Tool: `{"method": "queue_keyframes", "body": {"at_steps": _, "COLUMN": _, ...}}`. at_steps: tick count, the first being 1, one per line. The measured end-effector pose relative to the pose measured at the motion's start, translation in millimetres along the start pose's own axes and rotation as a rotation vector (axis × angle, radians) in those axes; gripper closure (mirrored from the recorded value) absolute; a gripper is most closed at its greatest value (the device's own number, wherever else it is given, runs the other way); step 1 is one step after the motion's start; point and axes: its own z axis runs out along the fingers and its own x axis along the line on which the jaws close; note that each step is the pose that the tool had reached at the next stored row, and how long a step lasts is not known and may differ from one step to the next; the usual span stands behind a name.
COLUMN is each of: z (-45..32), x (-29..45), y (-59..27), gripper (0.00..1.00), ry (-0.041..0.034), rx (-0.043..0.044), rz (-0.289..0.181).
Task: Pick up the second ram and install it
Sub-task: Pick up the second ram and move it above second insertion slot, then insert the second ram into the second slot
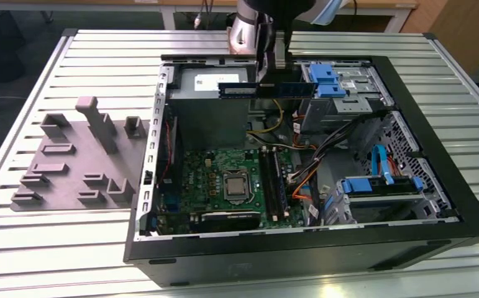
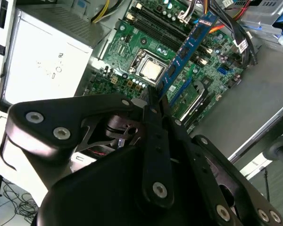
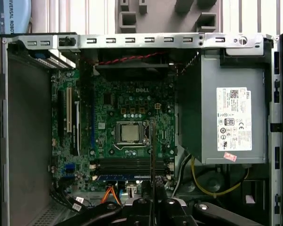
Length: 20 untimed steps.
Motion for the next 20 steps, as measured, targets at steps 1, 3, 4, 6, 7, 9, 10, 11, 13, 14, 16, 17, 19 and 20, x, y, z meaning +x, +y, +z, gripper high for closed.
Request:
{"method": "queue_keyframes", "body": {"at_steps": 1, "z": 0.0, "x": 0.0, "y": 0.0, "gripper": 0.86, "ry": -0.0001, "rx": 0.0, "rz": 0.0}}
{"method": "queue_keyframes", "body": {"at_steps": 3, "z": 0.0, "x": -0.1, "y": -0.8, "gripper": 0.86, "ry": 0.0, "rx": 0.0, "rz": 0.0}}
{"method": "queue_keyframes", "body": {"at_steps": 4, "z": 0.0, "x": -0.1, "y": -1.5, "gripper": 0.86, "ry": 0.0, "rx": 0.0, "rz": 0.0}}
{"method": "queue_keyframes", "body": {"at_steps": 6, "z": 0.0, "x": -0.1, "y": -1.6, "gripper": 0.86, "ry": 0.0, "rx": -0.0001, "rz": 0.0}}
{"method": "queue_keyframes", "body": {"at_steps": 7, "z": 0.0, "x": -0.1, "y": -1.7, "gripper": 0.86, "ry": 0.0, "rx": -0.0001, "rz": 0.0}}
{"method": "queue_keyframes", "body": {"at_steps": 9, "z": 0.0, "x": -0.1, "y": -1.8, "gripper": 0.86, "ry": 0.0, "rx": -0.0001, "rz": 0.0}}
{"method": "queue_keyframes", "body": {"at_steps": 10, "z": 0.0, "x": -0.1, "y": -1.9, "gripper": 0.86, "ry": 0.0, "rx": -0.0001, "rz": 0.0}}
{"method": "queue_keyframes", "body": {"at_steps": 11, "z": 0.0, "x": -0.1, "y": -1.9, "gripper": 0.86, "ry": 0.0, "rx": 0.0, "rz": 0.0}}
{"method": "queue_keyframes", "body": {"at_steps": 13, "z": -0.1, "x": -0.1, "y": -2.0, "gripper": 0.86, "ry": 0.0001, "rx": -0.0001, "rz": 0.0}}
{"method": "queue_keyframes", "body": {"at_steps": 14, "z": 0.0, "x": -0.1, "y": -2.0, "gripper": 0.86, "ry": 0.0, "rx": 0.0, "rz": 0.001}}
{"method": "queue_keyframes", "body": {"at_steps": 16, "z": 0.0, "x": -0.1, "y": -2.0, "gripper": 0.86, "ry": 0.0, "rx": 0.0, "rz": 0.007}}
{"method": "queue_keyframes", "body": {"at_steps": 17, "z": 0.0, "x": -0.2, "y": -2.0, "gripper": 0.86, "ry": 0.0, "rx": 0.0, "rz": 0.012}}
{"method": "queue_keyframes", "body": {"at_steps": 19, "z": 0.1, "x": -0.2, "y": -2.0, "gripper": 0.86, "ry": 0.0, "rx": 0.0, "rz": 0.034}}
{"method": "queue_keyframes", "body": {"at_steps": 20, "z": 0.2, "x": -0.2, "y": -2.1, "gripper": 0.86, "ry": 0.0, "rx": 0.0001, "rz": 0.047}}
